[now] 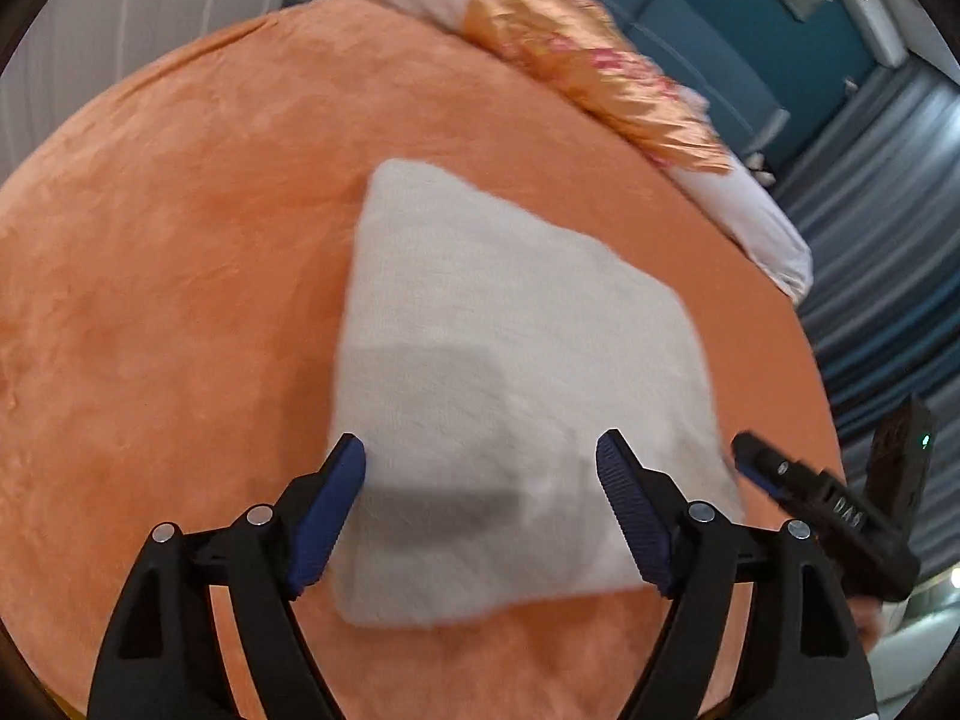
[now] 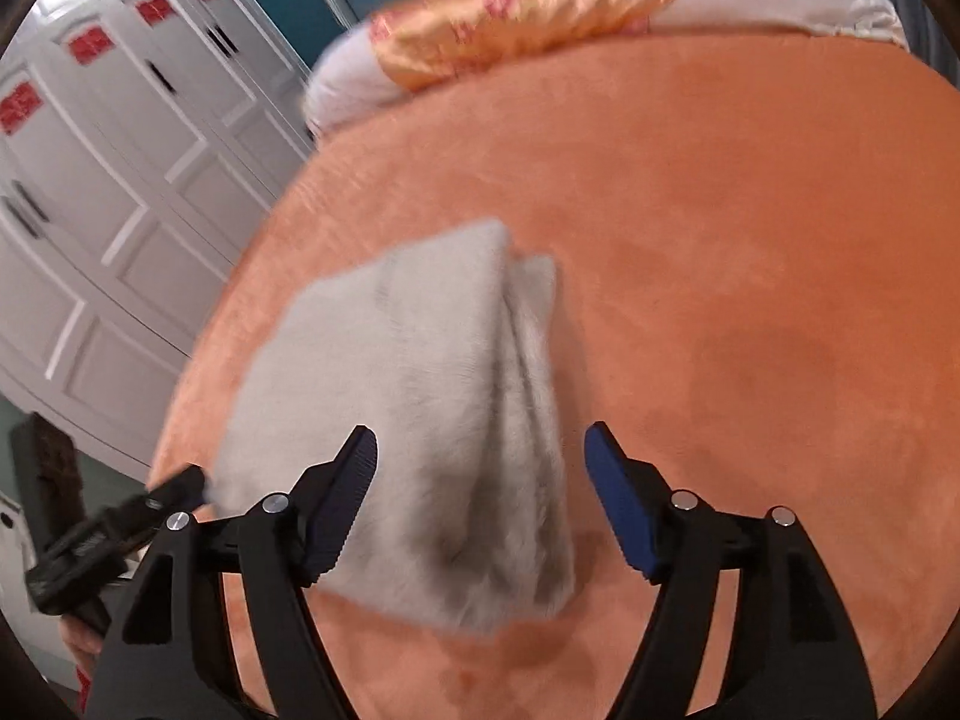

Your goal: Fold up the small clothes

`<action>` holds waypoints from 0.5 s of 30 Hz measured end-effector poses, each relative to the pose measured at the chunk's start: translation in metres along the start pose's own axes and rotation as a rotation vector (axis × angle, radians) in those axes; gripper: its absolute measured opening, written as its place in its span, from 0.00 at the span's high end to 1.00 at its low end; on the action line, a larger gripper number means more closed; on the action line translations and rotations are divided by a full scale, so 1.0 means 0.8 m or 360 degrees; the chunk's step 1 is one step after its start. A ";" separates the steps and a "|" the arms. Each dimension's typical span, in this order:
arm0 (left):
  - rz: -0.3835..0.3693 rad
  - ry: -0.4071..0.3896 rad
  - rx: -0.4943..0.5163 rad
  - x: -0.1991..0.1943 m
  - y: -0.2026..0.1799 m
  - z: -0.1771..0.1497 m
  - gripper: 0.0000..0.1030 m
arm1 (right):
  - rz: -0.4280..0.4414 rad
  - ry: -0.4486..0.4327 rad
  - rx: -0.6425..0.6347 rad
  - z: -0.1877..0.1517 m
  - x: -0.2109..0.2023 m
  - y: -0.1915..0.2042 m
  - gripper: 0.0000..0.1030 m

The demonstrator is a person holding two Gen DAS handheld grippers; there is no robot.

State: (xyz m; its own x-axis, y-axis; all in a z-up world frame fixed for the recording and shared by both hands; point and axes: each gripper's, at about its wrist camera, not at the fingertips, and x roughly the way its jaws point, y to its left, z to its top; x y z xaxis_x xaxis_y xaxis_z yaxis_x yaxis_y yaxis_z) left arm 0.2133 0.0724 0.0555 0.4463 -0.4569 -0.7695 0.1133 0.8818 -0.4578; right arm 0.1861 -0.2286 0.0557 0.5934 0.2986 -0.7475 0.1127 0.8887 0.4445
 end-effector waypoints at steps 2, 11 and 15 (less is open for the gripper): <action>0.0029 0.0016 0.0035 0.015 0.005 0.004 0.28 | 0.0007 0.0095 0.0001 -0.002 0.034 -0.002 0.66; 0.0207 0.0026 0.0308 0.038 -0.015 -0.004 0.42 | -0.0104 0.0015 -0.0128 -0.003 0.027 0.006 0.81; 0.0315 -0.0005 0.0357 0.038 -0.026 -0.007 0.39 | -0.0204 0.0095 -0.0148 -0.014 0.056 -0.001 0.78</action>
State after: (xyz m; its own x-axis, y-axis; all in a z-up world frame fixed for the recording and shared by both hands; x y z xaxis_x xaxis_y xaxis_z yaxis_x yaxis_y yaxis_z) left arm 0.2196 0.0392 0.0388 0.4819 -0.2736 -0.8324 0.2170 0.9577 -0.1892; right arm 0.2038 -0.2119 0.0166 0.5302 0.1983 -0.8244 0.1084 0.9484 0.2978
